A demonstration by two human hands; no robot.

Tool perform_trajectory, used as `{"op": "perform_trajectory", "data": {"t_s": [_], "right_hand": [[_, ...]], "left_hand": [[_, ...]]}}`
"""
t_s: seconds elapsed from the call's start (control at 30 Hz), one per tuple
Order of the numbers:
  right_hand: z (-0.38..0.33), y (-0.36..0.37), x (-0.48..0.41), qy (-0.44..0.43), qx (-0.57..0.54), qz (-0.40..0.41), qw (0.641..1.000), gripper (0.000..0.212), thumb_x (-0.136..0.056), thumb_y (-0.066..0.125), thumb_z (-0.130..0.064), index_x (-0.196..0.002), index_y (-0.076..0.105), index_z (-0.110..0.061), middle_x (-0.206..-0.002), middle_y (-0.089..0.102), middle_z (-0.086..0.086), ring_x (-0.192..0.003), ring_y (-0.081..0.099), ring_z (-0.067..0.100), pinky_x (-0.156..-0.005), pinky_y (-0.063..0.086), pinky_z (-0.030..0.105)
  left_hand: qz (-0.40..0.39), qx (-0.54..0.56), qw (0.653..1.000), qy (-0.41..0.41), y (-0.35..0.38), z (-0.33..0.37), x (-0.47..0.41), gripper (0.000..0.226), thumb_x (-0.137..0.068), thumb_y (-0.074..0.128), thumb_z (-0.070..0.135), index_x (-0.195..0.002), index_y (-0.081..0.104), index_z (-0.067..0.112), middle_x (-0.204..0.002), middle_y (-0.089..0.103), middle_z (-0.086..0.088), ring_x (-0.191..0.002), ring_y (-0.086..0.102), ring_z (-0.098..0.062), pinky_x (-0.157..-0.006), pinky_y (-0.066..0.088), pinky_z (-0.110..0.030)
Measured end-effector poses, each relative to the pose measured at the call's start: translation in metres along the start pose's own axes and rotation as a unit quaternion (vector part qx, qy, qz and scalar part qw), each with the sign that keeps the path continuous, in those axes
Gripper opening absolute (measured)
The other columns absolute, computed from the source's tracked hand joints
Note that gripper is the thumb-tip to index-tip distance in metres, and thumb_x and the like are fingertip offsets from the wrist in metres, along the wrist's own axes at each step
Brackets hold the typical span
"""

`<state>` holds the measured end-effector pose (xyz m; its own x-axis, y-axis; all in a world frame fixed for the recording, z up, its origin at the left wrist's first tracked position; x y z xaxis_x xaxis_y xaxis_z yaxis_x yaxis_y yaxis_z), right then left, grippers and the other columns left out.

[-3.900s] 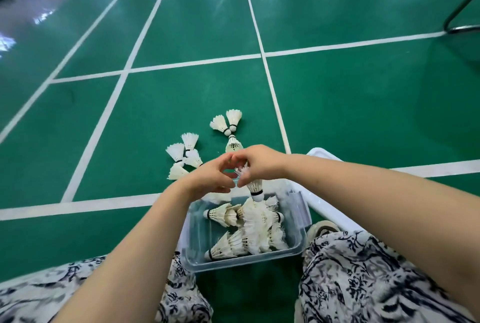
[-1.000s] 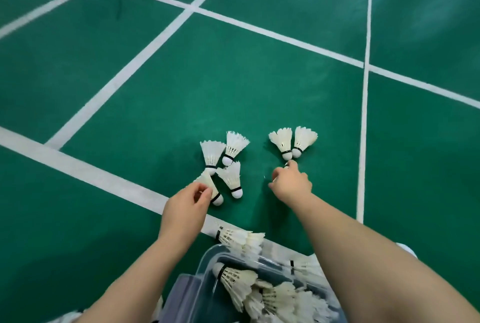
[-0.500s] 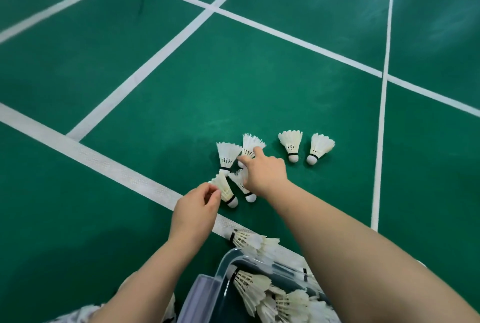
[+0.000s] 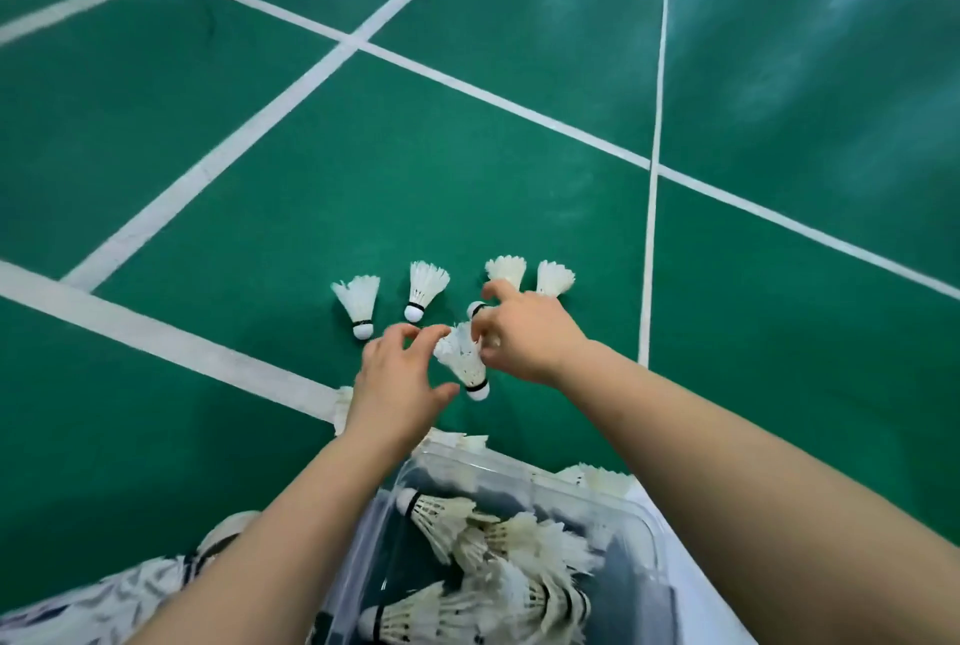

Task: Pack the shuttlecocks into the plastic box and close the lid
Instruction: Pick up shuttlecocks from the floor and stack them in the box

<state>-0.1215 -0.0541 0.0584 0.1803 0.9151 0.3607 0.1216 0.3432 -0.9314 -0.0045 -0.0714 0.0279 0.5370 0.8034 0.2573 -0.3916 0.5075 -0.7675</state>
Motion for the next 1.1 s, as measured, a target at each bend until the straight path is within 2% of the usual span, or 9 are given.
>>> {"op": "perform_trajectory", "data": {"t_s": [0.07, 0.2, 0.33, 0.43, 0.63, 0.77, 0.9, 1.0, 1.1], "right_hand": [[-0.004, -0.014, 0.026, -0.003, -0.006, 0.01, 1.0, 0.027, -0.085, 0.05, -0.028, -0.106, 0.067, -0.03, -0.14, 0.04, 0.002, -0.107, 0.056, 0.032, -0.09, 0.041, 0.037], [-0.006, -0.034, 0.077, 0.004, -0.009, 0.034, 0.999, 0.025, -0.084, 0.052, -0.029, -0.104, 0.067, -0.031, -0.142, 0.04, 0.0, -0.108, 0.056, 0.032, -0.086, 0.04, 0.034], [0.006, -0.034, 0.121, 0.031, -0.043, 0.051, 0.997, 0.054, -0.081, 0.058, -0.03, -0.132, 0.047, -0.041, -0.147, 0.037, -0.003, -0.118, 0.053, 0.027, -0.096, 0.044, 0.036], [0.019, -0.017, 0.147, 0.059, -0.097, 0.041, 0.993, 0.075, -0.078, 0.062, -0.029, -0.143, 0.026, -0.039, -0.149, 0.031, -0.001, -0.12, 0.052, 0.025, -0.094, 0.047, 0.037], [0.045, 0.01, 0.176, 0.11, -0.17, 0.04, 0.978, 0.072, -0.081, 0.058, -0.029, -0.144, 0.025, -0.031, -0.149, 0.027, 0.002, -0.115, 0.055, 0.025, -0.094, 0.046, 0.035], [0.053, 0.017, 0.185, 0.124, -0.219, 0.045, 0.967, 0.072, -0.08, 0.058, -0.028, -0.144, 0.026, -0.031, -0.147, 0.031, 0.003, -0.105, 0.059, 0.025, -0.09, 0.046, 0.034], [0.06, 0.032, 0.193, 0.129, -0.267, 0.036, 0.954, 0.074, -0.078, 0.059, -0.027, -0.144, 0.025, -0.031, -0.145, 0.035, 0.004, -0.104, 0.06, 0.022, -0.088, 0.044, 0.032], [0.07, 0.045, 0.194, 0.145, -0.295, 0.033, 0.944, 0.076, -0.076, 0.061, -0.027, -0.143, 0.027, -0.031, -0.14, 0.043, 0.006, -0.111, 0.057, 0.022, -0.093, 0.047, 0.035], [0.081, 0.053, 0.192, 0.169, -0.336, 0.036, 0.926, 0.076, -0.077, 0.063, -0.029, -0.144, 0.027, -0.029, -0.134, 0.049, 0.008, -0.101, 0.057, 0.022, -0.089, 0.048, 0.033]], "left_hand": [[0.005, -0.032, 0.999, 0.031, -0.004, 0.019, 0.011, 0.044, -0.083, 0.064, 0.035, -0.125, 0.054, 0.028, -0.138, 0.042, 0.0, -0.131, 0.029, -0.025, -0.104, 0.033, -0.037], [-0.007, -0.085, 0.991, 0.099, -0.009, 0.055, 0.036, 0.024, -0.088, 0.057, 0.033, -0.109, 0.067, 0.025, -0.117, 0.062, 0.0, -0.127, 0.036, -0.023, -0.1, 0.037, -0.037], [-0.034, -0.146, 0.979, 0.138, -0.003, 0.081, 0.067, 0.021, -0.089, 0.054, 0.03, -0.103, 0.068, 0.025, -0.108, 0.067, -0.004, -0.114, 0.051, -0.026, -0.086, 0.042, -0.035], [-0.063, -0.159, 0.978, 0.119, 0.015, 0.075, 0.094, 0.021, -0.089, 0.052, 0.026, -0.101, 0.068, 0.023, -0.108, 0.068, -0.004, -0.109, 0.057, -0.027, -0.084, 0.044, -0.033], [-0.074, -0.196, 0.977, 0.036, 0.043, 0.026, 0.134, 0.027, -0.085, 0.045, 0.015, -0.097, 0.069, 0.014, -0.1, 0.071, -0.009, -0.095, 0.064, -0.029, -0.078, 0.051, -0.03], [-0.121, -0.12, 0.985, -0.033, 0.074, -0.003, 0.143, 0.024, -0.088, 0.046, 0.015, -0.072, 0.064, 0.015, -0.072, 0.062, -0.005, -0.075, 0.054, -0.021, -0.065, 0.041, -0.025], [-0.146, -0.012, 0.983, -0.108, 0.104, -0.026, 0.138, 0.019, -0.089, 0.055, 0.02, -0.092, 0.072, 0.012, -0.093, 0.071, -0.008, -0.077, 0.052, -0.017, -0.07, 0.041, -0.023], [-0.173, 0.116, 0.96, -0.188, 0.129, -0.04, 0.137, 0.009, -0.087, 0.061, 0.018, -0.091, 0.069, 0.015, -0.08, 0.064, -0.007, -0.068, 0.051, -0.019, -0.067, 0.046, -0.028], [-0.203, 0.207, 0.926, -0.243, 0.153, -0.048, 0.138, 0.022, -0.085, 0.066, 0.011, -0.106, 0.066, 0.004, -0.083, 0.062, -0.011, -0.071, 0.055, -0.022, -0.065, 0.046, -0.028]]}}
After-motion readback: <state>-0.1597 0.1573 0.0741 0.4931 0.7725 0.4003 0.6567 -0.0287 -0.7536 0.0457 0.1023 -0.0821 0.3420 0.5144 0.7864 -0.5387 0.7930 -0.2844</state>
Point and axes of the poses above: each hand's wrist, its own x-axis away from the middle knuckle, its own y-axis out of the palm, z = x × y, the point moved 10 cm from there along -x, towards the middle knuckle
